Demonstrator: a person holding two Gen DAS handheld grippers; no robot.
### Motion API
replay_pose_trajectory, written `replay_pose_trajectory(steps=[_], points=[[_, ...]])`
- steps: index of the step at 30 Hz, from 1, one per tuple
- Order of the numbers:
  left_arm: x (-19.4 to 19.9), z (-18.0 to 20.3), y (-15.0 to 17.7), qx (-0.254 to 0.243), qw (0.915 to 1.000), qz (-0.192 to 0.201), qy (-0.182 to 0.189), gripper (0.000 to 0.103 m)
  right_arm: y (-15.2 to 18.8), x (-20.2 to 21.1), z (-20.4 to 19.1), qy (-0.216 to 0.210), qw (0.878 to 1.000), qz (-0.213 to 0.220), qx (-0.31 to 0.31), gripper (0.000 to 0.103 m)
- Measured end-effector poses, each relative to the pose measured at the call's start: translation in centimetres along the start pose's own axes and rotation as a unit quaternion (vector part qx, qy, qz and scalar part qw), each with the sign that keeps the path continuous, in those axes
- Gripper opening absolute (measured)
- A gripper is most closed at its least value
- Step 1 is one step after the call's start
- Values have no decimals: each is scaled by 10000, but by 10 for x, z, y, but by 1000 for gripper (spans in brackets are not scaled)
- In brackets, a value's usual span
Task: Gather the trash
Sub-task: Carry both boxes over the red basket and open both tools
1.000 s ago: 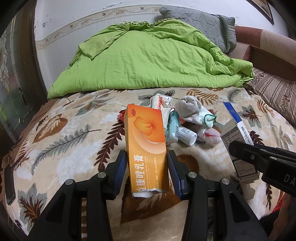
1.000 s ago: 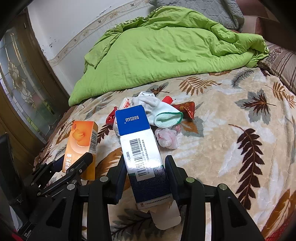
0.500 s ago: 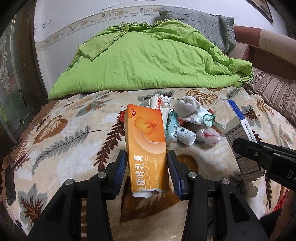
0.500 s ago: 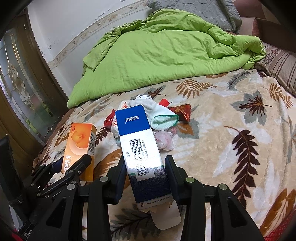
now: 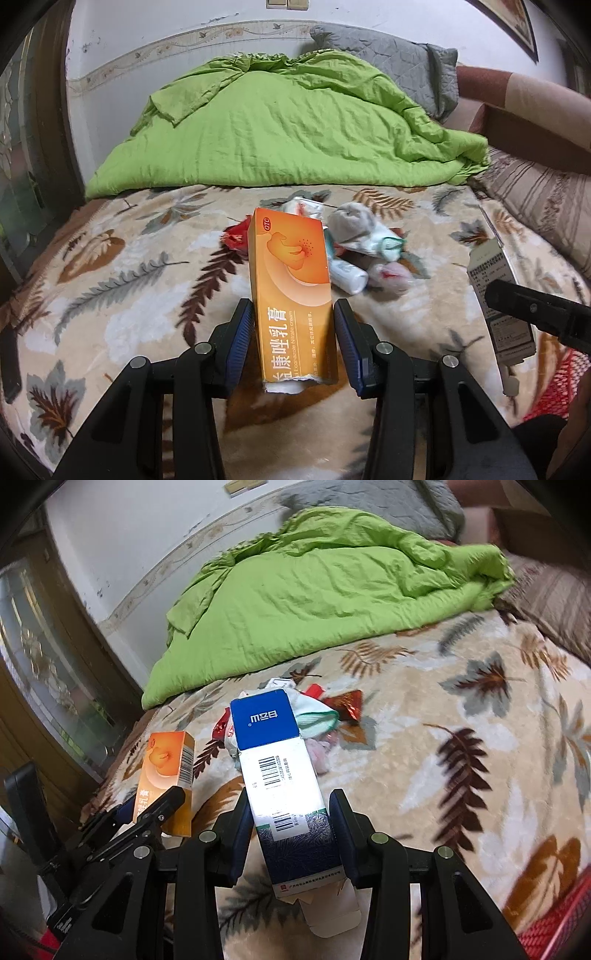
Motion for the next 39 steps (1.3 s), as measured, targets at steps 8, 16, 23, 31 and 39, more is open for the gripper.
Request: replay_pose_trajectory(steps=[8,16,23,31,39], points=[[30,52,11,-197,9949,-223,962,44,8,60,49,-186,9973,82,-702,45],[67,151,12,-867,9662,-517,2371,44,29,155,114,337,9921,506,-1096,45],[81,252,41,-1484,9185,-1250,3444,44,78,223,190,1003,9743,586,-1932,46],[79,324,74,-1934,8882,-1836,3741,55,114,245,228,1402,9587,498,-2426,57],[80,306,66,-1702,8984,-1755,3648,57,101,254,220,1496,9639,671,-2097,64]])
Point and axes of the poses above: each gripper's, at about its wrist camera, not at the fingertips, and x roughly against the way its jaws point, z to its right, y to its underside, the point moved 2 cm from there along -x, roughly the way its jaws point, and after that the axes turned 3 degrees about x, right-handed, at the moved point
